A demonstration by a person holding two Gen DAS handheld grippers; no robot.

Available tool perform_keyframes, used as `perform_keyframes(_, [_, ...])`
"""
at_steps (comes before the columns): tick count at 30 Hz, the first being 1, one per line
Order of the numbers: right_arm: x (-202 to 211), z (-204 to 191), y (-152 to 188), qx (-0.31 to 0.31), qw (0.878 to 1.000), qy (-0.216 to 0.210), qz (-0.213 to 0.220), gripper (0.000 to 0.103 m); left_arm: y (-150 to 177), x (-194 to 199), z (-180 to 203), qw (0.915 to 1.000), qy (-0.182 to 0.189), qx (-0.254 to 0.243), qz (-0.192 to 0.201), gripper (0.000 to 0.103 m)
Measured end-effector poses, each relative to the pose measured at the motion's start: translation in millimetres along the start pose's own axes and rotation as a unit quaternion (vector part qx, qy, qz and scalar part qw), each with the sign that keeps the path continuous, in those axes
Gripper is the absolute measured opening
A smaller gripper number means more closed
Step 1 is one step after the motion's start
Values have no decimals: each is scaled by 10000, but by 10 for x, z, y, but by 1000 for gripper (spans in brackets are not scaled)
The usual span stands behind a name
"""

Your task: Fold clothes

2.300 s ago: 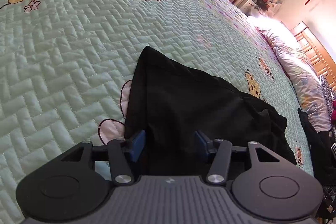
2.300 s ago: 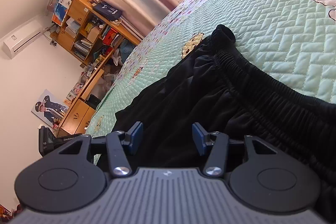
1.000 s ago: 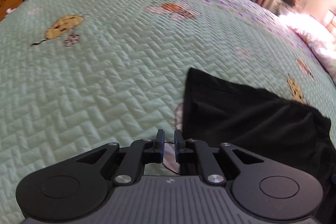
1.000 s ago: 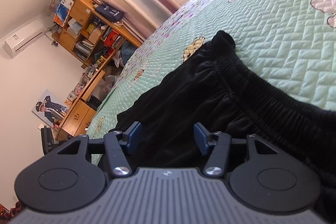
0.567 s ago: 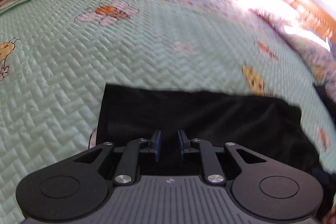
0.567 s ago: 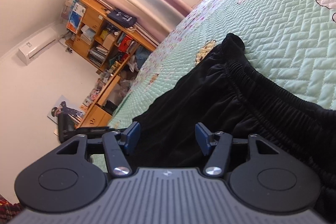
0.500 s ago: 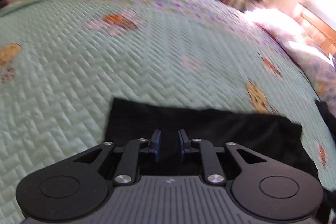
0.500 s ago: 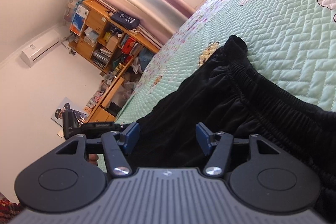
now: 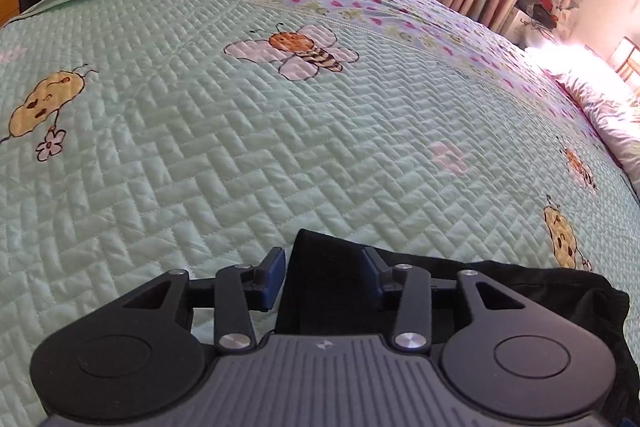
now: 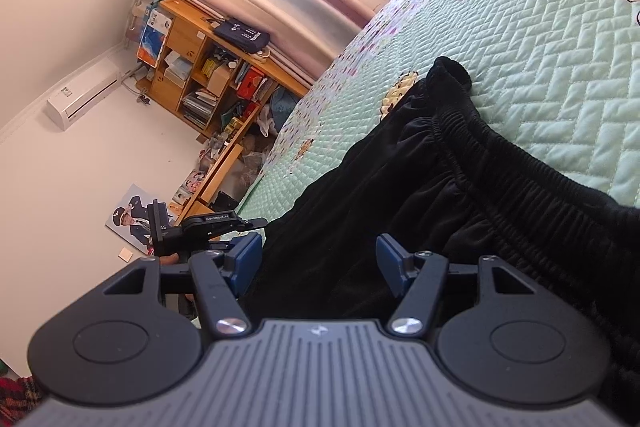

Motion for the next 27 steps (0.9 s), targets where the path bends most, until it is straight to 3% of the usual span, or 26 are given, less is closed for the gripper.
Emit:
perform_keyframes(7, [7, -2, 25, 2, 10000, 19, -4, 65, -26, -46, 9, 9996, 230, 135, 45, 50])
perform_keyframes(27, [-17, 19, 41, 1, 9999, 65, -119, 65, 2, -38, 102, 9994, 309, -160, -39, 53])
Point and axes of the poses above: each gripper's, at about its wrist camera, not at the fingertips, and x roughly against the way its jaws point, z to its right, y to its underside, the point moved 4 cm from there along -x, roughly the way its jaws point, and after that the axes turned 3 degrees about x, right-handed, at the moved point
